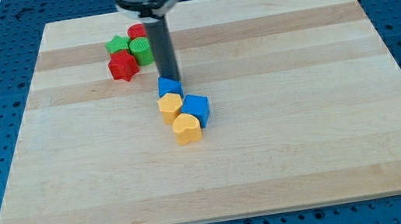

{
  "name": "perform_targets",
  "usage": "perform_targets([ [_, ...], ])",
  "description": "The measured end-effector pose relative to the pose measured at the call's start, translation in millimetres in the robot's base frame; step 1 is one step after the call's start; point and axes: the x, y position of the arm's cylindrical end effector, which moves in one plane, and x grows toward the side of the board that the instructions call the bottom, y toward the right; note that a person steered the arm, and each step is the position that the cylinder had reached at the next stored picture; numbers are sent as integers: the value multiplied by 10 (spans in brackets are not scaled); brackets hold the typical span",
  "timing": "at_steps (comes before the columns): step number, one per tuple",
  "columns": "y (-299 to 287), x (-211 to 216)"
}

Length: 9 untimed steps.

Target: Push the group of block down a bit

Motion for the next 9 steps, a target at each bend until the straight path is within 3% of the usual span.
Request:
perform_targets([
  [1, 153, 85],
  [4, -85, -434],
  [6, -389, -160],
  [9, -248, 367],
])
